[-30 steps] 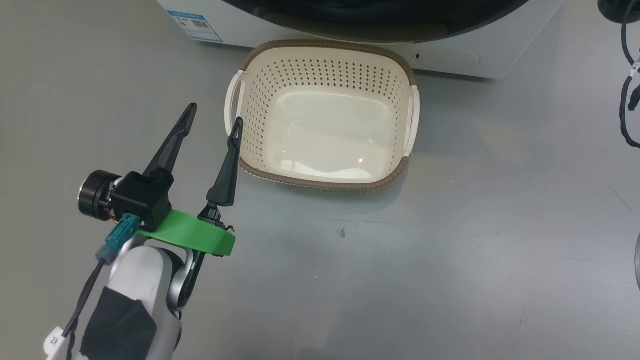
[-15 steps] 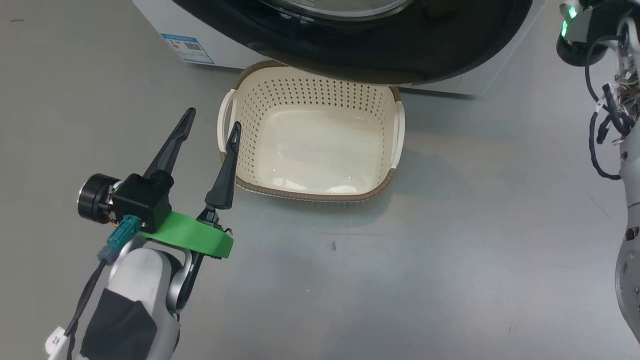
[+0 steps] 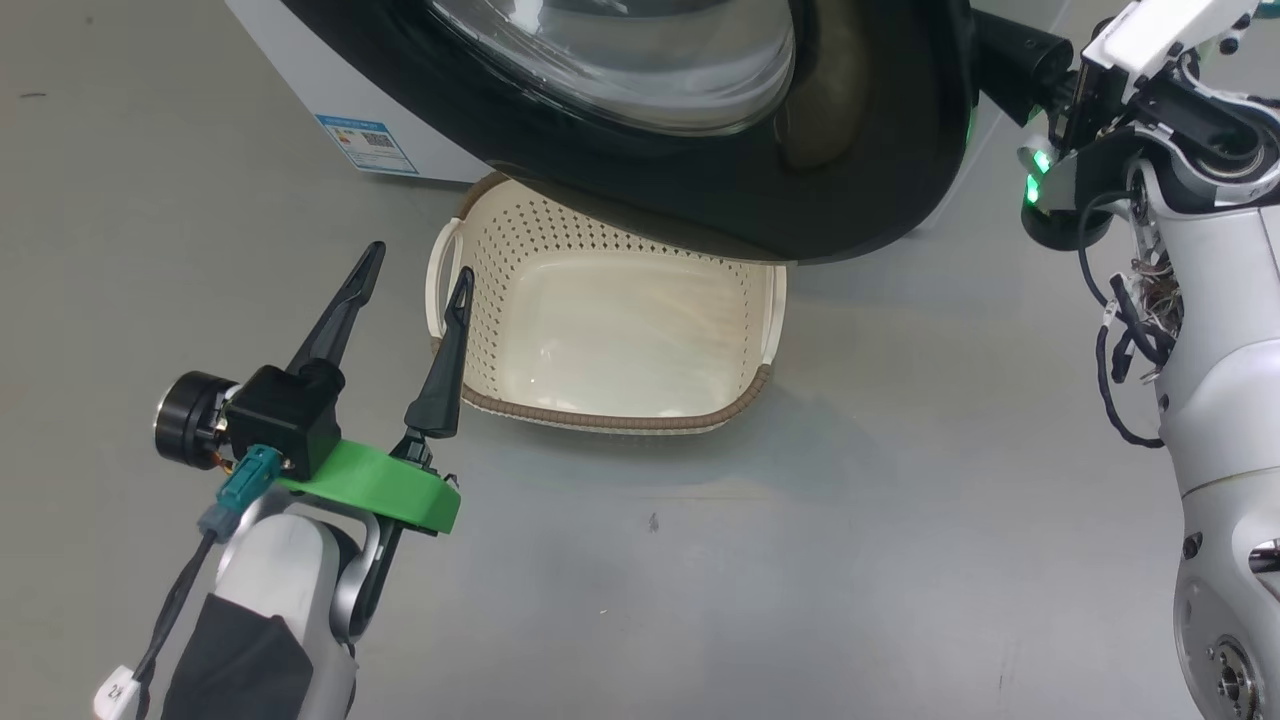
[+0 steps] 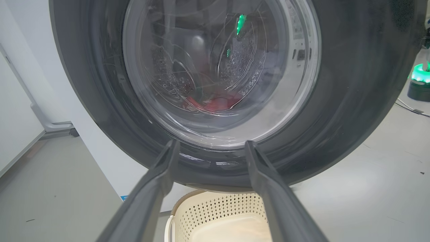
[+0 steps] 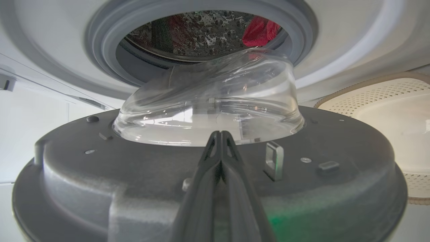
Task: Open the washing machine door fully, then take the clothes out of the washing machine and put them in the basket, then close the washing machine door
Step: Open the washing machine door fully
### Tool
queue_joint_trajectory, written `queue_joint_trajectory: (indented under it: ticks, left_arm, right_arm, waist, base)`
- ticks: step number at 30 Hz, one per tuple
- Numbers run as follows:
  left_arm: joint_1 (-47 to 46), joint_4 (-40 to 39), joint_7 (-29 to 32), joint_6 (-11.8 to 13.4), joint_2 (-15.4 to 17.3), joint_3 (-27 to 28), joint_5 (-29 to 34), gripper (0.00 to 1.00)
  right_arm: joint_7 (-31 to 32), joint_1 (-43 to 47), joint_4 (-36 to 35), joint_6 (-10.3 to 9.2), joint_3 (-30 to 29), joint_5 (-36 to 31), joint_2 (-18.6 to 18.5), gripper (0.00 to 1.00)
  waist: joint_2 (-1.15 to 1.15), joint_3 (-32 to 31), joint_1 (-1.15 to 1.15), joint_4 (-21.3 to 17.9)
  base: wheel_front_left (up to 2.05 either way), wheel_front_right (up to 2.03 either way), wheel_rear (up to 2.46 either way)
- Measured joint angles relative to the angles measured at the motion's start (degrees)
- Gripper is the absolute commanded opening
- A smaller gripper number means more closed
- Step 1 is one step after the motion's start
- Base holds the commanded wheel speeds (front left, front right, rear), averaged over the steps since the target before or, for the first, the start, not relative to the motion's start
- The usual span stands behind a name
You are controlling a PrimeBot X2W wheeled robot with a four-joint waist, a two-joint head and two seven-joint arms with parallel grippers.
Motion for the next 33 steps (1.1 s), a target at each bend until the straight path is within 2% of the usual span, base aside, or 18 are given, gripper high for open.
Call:
queue_joint_trajectory:
  ticks: [15, 33]
  left_arm:
    - [2.31, 1.65, 0.00, -0.42, 0.00, 0.58, 0.92, 1.00]
    - [5.98, 3.96, 0.00, -0.48, 0.00, 0.62, 1.01, 1.00]
  right_arm:
    - [3.08, 9.31, -6.84, 0.00, 3.26, 2.52, 2.13, 0.00]
    - [3.50, 21.51, -12.40, 0.31, 8.26, 7.17, 3.22, 0.00]
  waist:
    - [0.00, -4.80, 0.00, -0.87]
    - [0.00, -10.80, 0.00, -0.90]
  base:
    - [0.00, 0.00, 0.00]
    - [0.00, 0.00, 0.00]
